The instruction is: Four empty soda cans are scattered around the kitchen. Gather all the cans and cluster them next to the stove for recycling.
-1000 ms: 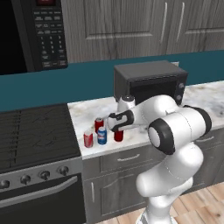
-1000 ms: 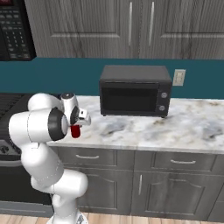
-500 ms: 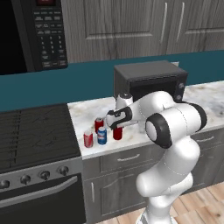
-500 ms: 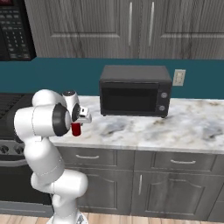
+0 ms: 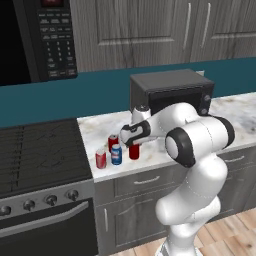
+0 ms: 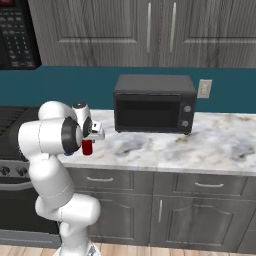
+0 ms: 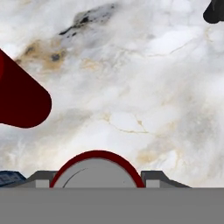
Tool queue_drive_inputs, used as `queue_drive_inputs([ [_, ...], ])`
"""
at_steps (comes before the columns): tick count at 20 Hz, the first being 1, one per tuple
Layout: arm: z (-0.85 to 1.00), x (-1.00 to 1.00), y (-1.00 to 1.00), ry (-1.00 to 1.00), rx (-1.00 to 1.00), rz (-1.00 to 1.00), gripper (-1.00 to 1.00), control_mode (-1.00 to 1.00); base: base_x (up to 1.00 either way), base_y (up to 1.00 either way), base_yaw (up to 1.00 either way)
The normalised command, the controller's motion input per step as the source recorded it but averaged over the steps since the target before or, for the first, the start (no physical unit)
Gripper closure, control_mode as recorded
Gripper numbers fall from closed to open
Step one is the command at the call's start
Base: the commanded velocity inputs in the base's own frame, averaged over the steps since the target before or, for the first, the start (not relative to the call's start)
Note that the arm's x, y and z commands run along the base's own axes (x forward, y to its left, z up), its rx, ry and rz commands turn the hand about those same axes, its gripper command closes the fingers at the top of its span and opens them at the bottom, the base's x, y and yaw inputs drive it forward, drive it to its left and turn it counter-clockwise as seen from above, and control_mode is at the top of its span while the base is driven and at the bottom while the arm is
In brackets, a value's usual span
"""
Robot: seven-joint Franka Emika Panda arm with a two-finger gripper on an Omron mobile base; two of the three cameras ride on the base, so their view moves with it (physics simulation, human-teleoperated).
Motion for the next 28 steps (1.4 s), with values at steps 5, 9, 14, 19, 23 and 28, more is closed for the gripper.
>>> queue_drive_inputs([
  [5, -0.35, -0.10, 0.02, -0.04, 0.00, 0.00, 1.00, -1.00, 0.00, 0.00, 0.00],
  [9, -0.35, -0.32, 0.04, -0.06, 0.00, 0.00, 1.00, -1.00, 0.00, 0.00, 0.00],
  [14, -0.25, -0.26, 0.04, -0.06, 0.00, 0.00, -1.00, -1.00, 0.00, 0.00, 0.00],
  [19, 0.02, -0.19, 0.00, -0.01, 0.00, -0.02, -1.00, -1.00, 0.00, 0.00, 0.00],
  [23, 0.20, -0.20, 0.00, 0.00, 0.00, -0.03, -1.00, -1.00, 0.00, 0.00, 0.00],
  [28, 0.27, -0.18, 0.00, 0.00, 0.00, -0.01, -1.00, -1.00, 0.00, 0.00, 0.00],
])
